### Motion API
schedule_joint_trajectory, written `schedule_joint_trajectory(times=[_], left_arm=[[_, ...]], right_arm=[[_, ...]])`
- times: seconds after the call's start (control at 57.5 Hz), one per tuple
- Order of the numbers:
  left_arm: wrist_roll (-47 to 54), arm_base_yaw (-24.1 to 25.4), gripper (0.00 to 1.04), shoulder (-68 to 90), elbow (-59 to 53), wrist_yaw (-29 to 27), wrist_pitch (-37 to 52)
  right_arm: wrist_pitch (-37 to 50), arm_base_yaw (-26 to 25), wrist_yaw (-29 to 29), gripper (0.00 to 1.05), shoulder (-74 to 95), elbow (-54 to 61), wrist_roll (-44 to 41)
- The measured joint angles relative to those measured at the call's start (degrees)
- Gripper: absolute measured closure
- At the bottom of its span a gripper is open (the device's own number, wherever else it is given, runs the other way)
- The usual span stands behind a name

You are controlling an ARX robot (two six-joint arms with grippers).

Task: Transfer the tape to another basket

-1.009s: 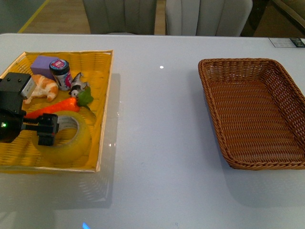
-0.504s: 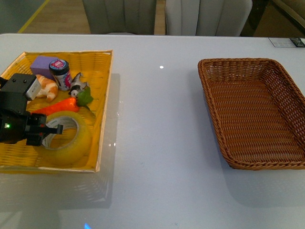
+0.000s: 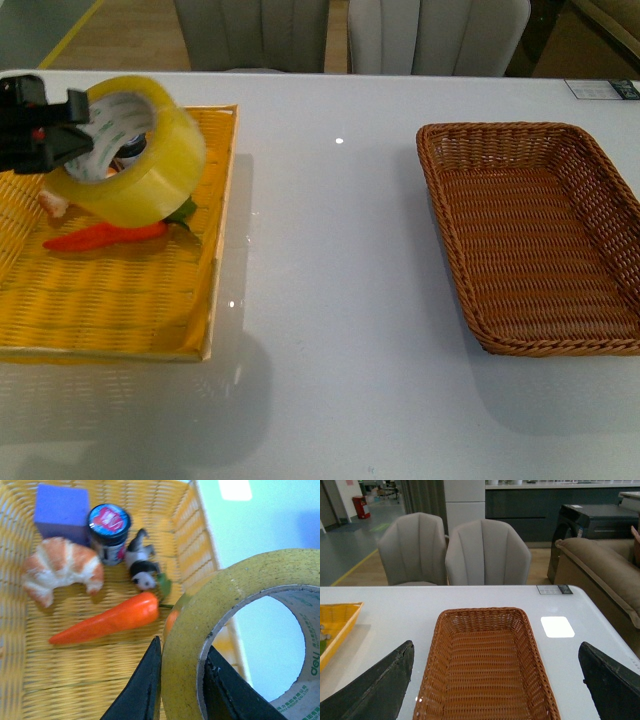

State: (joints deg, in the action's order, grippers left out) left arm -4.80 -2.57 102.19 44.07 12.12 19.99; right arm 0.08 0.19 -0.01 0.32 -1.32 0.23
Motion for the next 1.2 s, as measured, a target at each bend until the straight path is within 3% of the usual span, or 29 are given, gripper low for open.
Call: schedule_joint_trajectory(times=[0.226,0.487,0.678,0.748,0.817,0.991,1.2], left_arm=[[-7.06,-15.61,0.89,-7.43,3.85,-1.25,-4.37],[-10.58,-26.73,0.89,-7.82,7.41,-3.15,-5.62],[-11.34,-28.74,0.89,-7.82,7.45,-3.39,-6.25],[-11.37,-28.83,0.89,-7.89,7.45,-3.61,-6.62],[-11.34,-28.96,0.89,-8.13,7.45,-3.85,-6.95],[-11.3,-29.38,0.89,-8.55,7.45,-3.78,-8.09],[-11.17,-29.55,0.89,-8.9,7.65,-3.76,-9.16]], right_arm=[[0.0,0.0,0.0,0.09,0.0,0.02,0.0],[0.0,0.0,0.0,0.09,0.0,0.02,0.0],[-0.94,0.11,0.48,0.09,0.66,-0.33,0.5],[-15.15,2.95,3.98,0.09,9.35,-6.45,7.15],[-21.66,6.78,3.41,0.09,19.1,-11.23,13.64],[-10.12,16.83,-4.04,0.09,32.61,-16.26,25.51],[6.19,19.37,-11.56,0.09,42.51,-16.7,32.15]])
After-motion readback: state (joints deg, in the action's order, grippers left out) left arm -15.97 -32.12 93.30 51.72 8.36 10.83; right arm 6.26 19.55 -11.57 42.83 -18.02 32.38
